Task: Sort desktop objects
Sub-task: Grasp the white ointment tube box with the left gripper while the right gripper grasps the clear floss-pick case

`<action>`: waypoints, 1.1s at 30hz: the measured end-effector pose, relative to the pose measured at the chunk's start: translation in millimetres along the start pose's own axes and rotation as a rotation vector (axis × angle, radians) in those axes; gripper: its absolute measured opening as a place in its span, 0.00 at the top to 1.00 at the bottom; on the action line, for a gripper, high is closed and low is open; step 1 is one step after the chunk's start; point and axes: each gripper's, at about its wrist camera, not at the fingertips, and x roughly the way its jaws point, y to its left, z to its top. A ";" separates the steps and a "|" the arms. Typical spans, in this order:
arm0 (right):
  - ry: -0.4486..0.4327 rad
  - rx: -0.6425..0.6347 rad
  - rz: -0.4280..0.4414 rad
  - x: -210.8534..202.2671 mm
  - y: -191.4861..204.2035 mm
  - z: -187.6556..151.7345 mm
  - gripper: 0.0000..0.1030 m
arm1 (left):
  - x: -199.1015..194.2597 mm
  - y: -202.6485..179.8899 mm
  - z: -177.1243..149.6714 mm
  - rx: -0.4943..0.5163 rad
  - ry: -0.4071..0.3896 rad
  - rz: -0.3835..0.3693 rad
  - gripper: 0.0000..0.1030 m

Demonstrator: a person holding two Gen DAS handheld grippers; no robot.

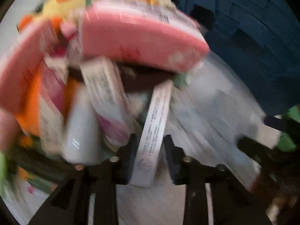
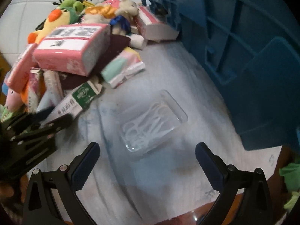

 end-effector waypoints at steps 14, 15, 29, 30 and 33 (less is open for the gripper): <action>0.019 0.067 -0.019 44.7 -5.8 35.8 0.00 | 20.1 -11.8 -0.4 -0.032 0.039 -0.011 0.76; 0.036 0.068 -0.021 48.5 -6.4 35.3 0.00 | 19.7 -13.7 0.1 -0.029 0.035 -0.010 0.77; 0.102 -0.055 0.029 37.4 -1.2 10.8 0.00 | 27.6 -25.9 -4.6 -0.026 0.036 -0.027 0.79; 0.106 -0.055 0.029 37.9 -1.0 10.5 0.00 | 27.1 -27.5 -6.3 -0.022 0.032 -0.026 0.80; 0.118 -0.068 0.023 37.6 1.4 5.6 0.02 | 16.9 -31.8 -15.5 -0.010 0.012 -0.038 0.80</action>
